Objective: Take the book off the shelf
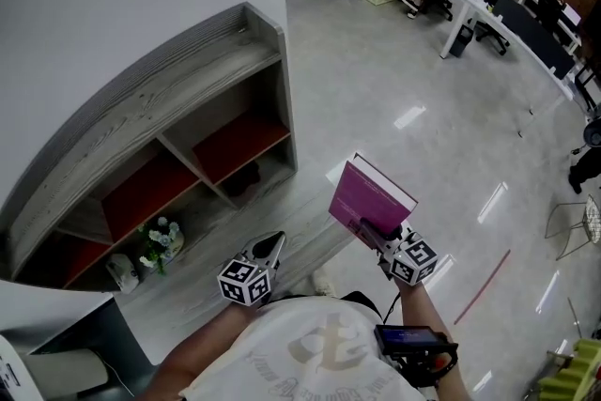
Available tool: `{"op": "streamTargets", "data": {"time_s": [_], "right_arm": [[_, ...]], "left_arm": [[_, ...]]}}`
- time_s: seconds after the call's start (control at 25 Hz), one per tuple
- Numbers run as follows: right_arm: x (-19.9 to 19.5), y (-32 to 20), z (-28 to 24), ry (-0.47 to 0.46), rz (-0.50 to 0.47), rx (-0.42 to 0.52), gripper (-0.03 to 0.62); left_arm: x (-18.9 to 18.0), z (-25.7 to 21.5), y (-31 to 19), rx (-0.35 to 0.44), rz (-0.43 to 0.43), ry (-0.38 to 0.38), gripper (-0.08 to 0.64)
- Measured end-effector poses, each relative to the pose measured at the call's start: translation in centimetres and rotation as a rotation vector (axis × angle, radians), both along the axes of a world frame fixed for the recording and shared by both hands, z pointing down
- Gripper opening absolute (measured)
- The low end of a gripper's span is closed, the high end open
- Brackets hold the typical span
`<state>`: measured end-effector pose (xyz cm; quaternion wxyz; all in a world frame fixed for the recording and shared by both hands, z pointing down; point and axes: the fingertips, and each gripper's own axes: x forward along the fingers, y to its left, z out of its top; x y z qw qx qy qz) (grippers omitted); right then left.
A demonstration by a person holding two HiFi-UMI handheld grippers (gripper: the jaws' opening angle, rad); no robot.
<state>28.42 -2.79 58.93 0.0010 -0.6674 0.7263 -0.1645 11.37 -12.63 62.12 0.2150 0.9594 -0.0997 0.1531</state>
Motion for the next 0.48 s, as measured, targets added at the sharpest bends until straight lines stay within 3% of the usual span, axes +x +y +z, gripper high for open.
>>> {"op": "streamTargets", "data": {"time_s": [0.48], "right_arm": [[1.1,1.4,-0.5,-0.003,0.015,0.016,0.147]], "left_arm": [[2.1,-0.3,1.4,0.002,0.026,0.002,0.002]]}}
